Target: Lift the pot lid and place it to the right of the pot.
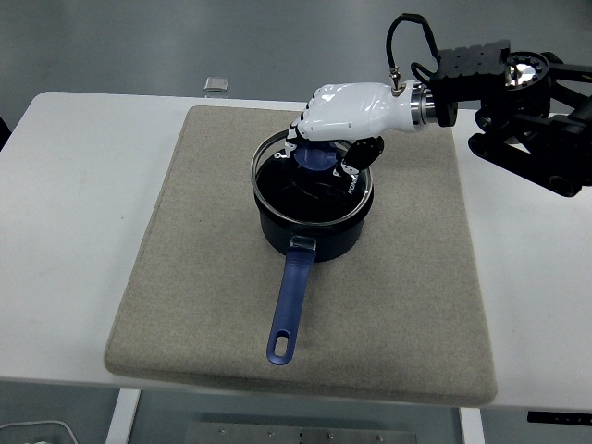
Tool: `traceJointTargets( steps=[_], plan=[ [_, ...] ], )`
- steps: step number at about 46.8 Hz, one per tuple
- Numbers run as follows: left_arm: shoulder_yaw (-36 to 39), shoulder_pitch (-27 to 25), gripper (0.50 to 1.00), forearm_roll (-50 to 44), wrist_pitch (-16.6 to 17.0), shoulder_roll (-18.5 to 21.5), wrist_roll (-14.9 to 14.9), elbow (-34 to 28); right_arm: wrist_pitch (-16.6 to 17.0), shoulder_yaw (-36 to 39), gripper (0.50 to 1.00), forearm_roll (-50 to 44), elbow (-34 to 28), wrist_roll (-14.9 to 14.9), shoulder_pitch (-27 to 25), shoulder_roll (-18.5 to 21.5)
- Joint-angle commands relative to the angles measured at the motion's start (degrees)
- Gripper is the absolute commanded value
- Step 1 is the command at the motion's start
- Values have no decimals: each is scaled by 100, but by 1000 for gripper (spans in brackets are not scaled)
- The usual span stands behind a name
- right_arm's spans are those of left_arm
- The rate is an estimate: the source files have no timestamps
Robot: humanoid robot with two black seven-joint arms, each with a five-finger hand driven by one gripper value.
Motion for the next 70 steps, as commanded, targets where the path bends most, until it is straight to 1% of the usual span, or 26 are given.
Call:
traceJointTargets(
  steps=[1,11,21,28,37,43,52,70],
  plan=[
    [5,0,1000,0,-3,0,0,0,2,14,500,15,0,0,20,0],
    [-4,0,1000,0,-3,0,0,0,2,32,500,24,-17,0,55,0],
    [-4,0,1000,0,-3,0,0,0,-7,49,500,50,-272,0,99,9],
    [-4,0,1000,0,6,0,0,0,-7,67,500,120,-641,0,116,88],
    [-4,0,1000,0,-3,0,0,0,-7,58,500,182,-931,0,125,88],
    [-4,0,1000,0,-3,0,0,0,-7,58,500,182,-1318,0,125,106],
    [-4,0,1000,0,-3,0,0,0,-7,-3,500,182,-1740,0,116,132],
    [-4,0,1000,0,6,0,0,0,-42,-161,500,147,-2302,0,-42,167]
  ],
)
